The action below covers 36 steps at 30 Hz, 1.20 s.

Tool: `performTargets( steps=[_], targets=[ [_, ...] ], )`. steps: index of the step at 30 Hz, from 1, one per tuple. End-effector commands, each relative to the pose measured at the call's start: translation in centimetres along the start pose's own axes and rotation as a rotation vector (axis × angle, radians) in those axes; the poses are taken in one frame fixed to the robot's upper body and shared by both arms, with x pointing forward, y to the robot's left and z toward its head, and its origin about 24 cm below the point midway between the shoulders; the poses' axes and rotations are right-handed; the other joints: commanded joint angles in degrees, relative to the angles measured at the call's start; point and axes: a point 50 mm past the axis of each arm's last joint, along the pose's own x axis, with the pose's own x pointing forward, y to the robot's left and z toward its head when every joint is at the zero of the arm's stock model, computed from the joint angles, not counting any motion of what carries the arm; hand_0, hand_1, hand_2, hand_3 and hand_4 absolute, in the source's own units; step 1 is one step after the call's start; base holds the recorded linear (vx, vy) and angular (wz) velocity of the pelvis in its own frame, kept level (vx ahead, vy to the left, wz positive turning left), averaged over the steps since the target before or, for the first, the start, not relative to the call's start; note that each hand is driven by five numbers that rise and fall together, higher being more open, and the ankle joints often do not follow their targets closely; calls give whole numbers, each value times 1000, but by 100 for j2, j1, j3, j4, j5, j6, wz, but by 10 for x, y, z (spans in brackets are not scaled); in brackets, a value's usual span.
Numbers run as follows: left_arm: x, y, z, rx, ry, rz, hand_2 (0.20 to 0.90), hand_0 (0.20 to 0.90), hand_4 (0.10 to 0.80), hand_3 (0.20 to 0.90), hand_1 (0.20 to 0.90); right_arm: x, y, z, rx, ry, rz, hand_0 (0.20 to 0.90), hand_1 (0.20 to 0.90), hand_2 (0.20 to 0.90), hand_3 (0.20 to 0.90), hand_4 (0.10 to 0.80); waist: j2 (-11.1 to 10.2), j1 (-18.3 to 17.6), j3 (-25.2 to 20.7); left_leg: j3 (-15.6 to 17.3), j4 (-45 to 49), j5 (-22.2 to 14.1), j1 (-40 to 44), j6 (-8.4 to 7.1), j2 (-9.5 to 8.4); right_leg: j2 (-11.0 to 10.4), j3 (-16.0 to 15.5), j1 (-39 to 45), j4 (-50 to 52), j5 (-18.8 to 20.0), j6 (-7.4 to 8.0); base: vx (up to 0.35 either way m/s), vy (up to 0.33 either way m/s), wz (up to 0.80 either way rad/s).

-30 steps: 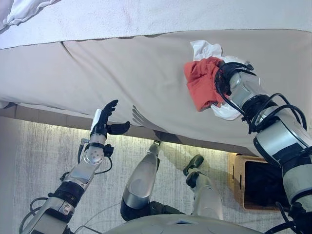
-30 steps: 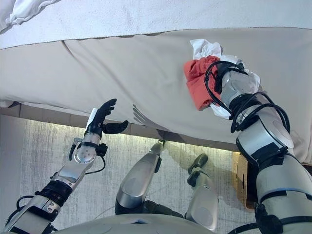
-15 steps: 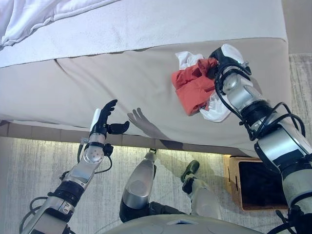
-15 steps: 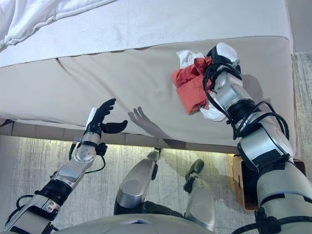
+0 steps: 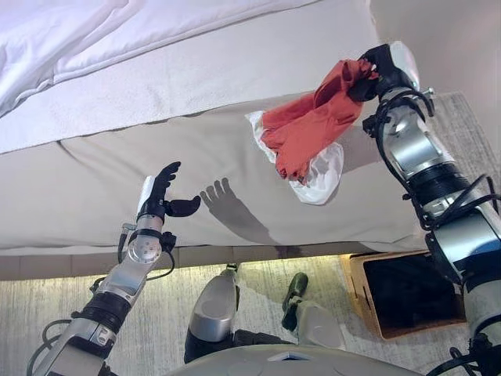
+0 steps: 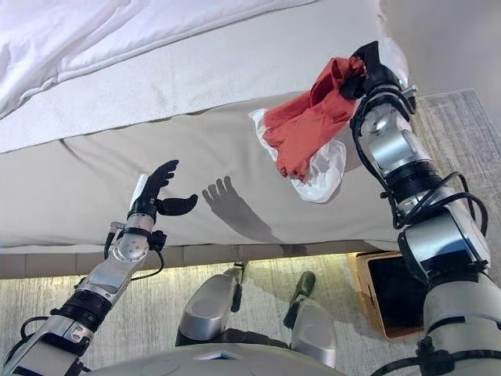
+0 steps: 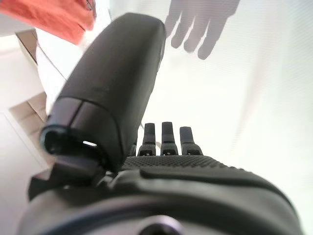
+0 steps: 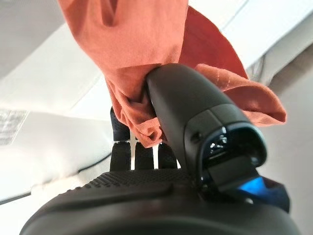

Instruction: Pick up the clothes from the bed and place them into the basket

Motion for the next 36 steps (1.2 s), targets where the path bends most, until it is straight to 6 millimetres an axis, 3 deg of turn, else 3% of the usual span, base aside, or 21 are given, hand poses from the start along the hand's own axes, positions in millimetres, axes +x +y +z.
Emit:
performTargets(
  steps=[1, 10, 19, 26, 30, 36],
  targets=[
    [-14, 0, -18, 36, 15, -9, 900, 900, 800, 900, 900, 0, -37, 18, -7, -167, -175, 300, 300, 300, 200, 100, -186, -94, -1606, 209, 51, -676, 181, -93, 284, -200, 67, 67, 159, -79, 90, -25, -8, -19],
    [-15, -6, -28, 25, 34, -25, 900, 900, 800, 900, 900, -3, -121, 35, 48, -227, -443, 300, 300, 300, 200, 100, -243, -590, -2014, 494, -233, -623, 403, -271, 443, -22, 314, 131, -223, 68, 117, -19, 2, -12],
    [-14, -22, -37, 25, 72, -65, 900, 900, 800, 900, 900, -16, -175, 41, 100, -250, -668, 300, 300, 300, 200, 100, -244, -1163, -2225, 954, -233, -807, 647, -357, 540, 141, 800, 50, -559, 247, 158, -3, -3, -28],
    [-6, -26, -31, 29, 55, -84, 900, 900, 800, 900, 900, -17, -187, 17, 67, -152, -668, 300, 300, 300, 200, 100, -258, -1504, -2267, 1195, -233, -878, 727, -368, 575, 272, 1169, -100, -559, 290, 145, -27, -20, -31],
    [-2, -28, -27, 33, 39, -98, 900, 900, 800, 900, 900, -18, -183, -1, 11, -93, -616, 300, 300, 300, 200, 100, -252, -1691, -2266, 1284, -233, -888, 747, -355, 581, 359, 1374, -151, -548, 296, 119, -29, -16, -30],
    [6, -31, -18, -10, 35, -89, 900, 900, 800, 900, 900, -25, -160, -59, -7, 83, -464, 300, 300, 300, 200, 100, -241, -2014, -2239, 1531, -233, -931, 846, -349, 601, 489, 1661, -217, -518, 300, 75, -23, -39, -21]
  ],
)
